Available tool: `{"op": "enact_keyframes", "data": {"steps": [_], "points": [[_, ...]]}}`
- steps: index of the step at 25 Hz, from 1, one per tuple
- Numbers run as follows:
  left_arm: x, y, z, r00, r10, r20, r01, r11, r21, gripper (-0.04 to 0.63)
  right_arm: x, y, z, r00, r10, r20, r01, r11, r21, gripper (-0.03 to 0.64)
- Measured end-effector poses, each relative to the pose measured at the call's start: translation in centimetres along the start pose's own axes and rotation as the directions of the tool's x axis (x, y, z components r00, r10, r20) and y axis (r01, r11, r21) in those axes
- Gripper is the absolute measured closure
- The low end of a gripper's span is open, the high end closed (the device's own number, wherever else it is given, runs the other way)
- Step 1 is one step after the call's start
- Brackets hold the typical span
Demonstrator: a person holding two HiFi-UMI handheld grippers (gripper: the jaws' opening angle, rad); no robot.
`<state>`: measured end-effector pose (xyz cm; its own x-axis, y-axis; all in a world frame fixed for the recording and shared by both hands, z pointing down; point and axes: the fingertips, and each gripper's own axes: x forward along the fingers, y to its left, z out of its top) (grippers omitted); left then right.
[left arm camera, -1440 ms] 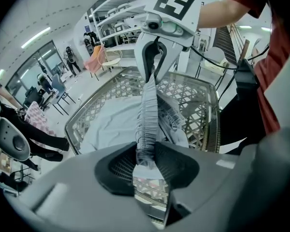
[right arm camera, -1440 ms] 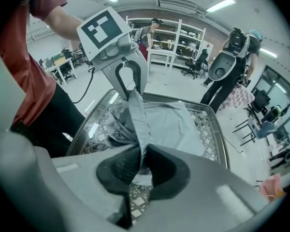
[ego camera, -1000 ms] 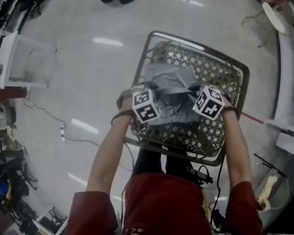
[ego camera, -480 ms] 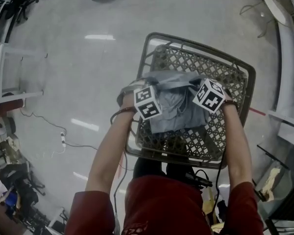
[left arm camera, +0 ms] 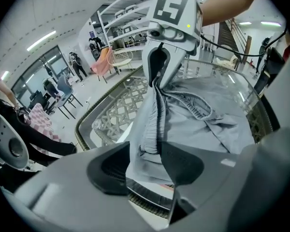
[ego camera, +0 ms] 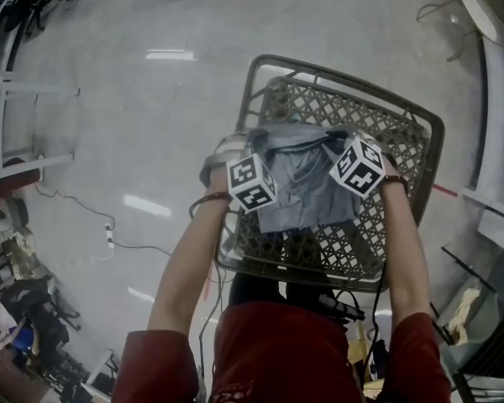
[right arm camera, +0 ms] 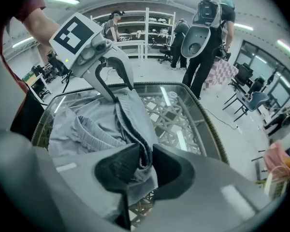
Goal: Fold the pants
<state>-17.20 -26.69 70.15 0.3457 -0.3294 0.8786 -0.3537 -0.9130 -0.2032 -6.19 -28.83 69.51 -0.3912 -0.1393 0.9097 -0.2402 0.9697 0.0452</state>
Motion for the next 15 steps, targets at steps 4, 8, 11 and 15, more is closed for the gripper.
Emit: {"op": "enact_keyframes", "data": {"steps": [4,8,11,15], "points": [[-0.6,1.0,0.5,0.999,0.025,0.023,-0.024,1.000,-0.006,0.383,0.3,-0.5,0.0,1.000,-0.019,0.010,0.019,1.000,0.016,0.541],[-0.4,1.8,0.6,0.999,0.031,0.037,-0.030,0.999,-0.031,0.382,0.7,-1.0,0.0,0.999,-0.032,0.016,0.032,0.999,0.039,0.534],[0.0,2.4,0.7,0.998,0.044,0.052,-0.041,0.997,-0.059,0.382,0.7,-1.3,0.0,0.999,-0.048,0.020,0.046,0.997,0.058,0.516],[-0.2,3.6,1.2,0.994,0.069,0.080,-0.062,0.994,-0.085,0.382,0.6,-1.6,0.3,0.996,-0.080,0.045,0.076,0.994,0.084,0.503]]}}
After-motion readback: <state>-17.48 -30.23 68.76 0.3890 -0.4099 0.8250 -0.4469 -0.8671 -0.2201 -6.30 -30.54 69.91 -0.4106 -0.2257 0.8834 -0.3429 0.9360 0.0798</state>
